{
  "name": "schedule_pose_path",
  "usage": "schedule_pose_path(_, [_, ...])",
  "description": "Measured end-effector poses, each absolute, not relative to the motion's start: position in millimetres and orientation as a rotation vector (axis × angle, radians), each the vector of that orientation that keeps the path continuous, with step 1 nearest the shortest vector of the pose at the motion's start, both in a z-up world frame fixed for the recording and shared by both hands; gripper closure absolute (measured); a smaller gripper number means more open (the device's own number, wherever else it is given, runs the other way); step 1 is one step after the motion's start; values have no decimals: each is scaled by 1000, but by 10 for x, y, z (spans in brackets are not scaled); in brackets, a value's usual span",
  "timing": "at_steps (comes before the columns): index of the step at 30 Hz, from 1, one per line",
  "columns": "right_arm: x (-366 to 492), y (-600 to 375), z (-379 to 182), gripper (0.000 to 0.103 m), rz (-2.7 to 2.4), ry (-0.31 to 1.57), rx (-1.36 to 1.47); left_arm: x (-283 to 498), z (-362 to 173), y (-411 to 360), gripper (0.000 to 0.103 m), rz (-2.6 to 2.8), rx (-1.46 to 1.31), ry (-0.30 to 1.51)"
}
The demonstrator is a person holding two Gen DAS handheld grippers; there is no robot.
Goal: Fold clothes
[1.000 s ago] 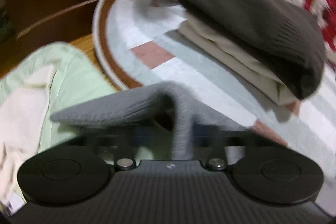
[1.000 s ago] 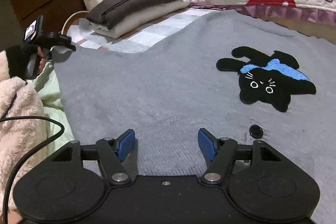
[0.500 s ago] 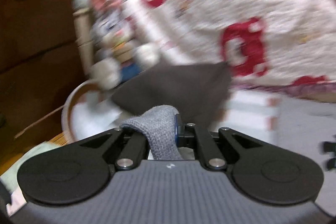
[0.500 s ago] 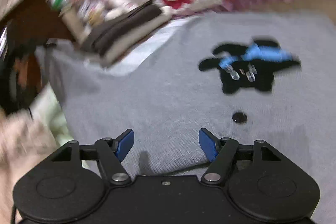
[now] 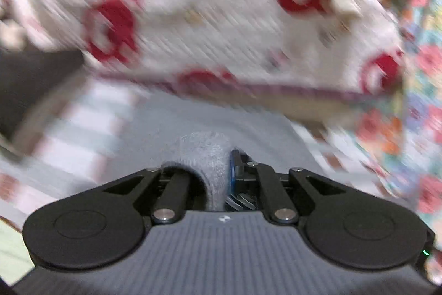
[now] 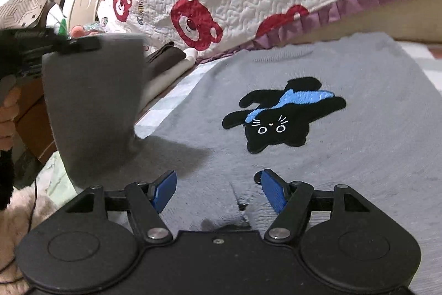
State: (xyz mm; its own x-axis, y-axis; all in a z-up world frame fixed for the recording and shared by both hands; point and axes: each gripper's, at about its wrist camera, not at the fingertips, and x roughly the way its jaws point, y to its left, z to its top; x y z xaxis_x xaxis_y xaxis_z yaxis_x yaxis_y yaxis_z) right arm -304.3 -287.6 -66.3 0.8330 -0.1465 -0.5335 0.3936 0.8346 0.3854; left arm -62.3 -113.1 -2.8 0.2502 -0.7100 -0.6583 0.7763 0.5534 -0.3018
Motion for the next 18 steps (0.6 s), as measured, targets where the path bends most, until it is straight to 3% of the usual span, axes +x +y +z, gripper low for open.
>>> schedule_pose_path(1, [-3037,-2880,-665,30,-306,527,496,-663,-140,-1200,78,-1038,89,894])
schedule_pose_path(8, [-3041,-2855,-678,30,-301,599,503,-930,-832,-1626,72,-1193,73,1213])
schedule_pose_path(11, [-3015,-2825,-675,30,-300,633,480,-960,-700,-1516,58,-1193,94,1148])
schedule_pose_path(15, [-2964,-2792,-583,30,-280,646,480,-930,-458,-1357,53,-1146,123,1019])
schedule_pose_path(18, [-2953,-2661,-467,30,-248,635,404,-799,-282,-1255,33,-954,219,853])
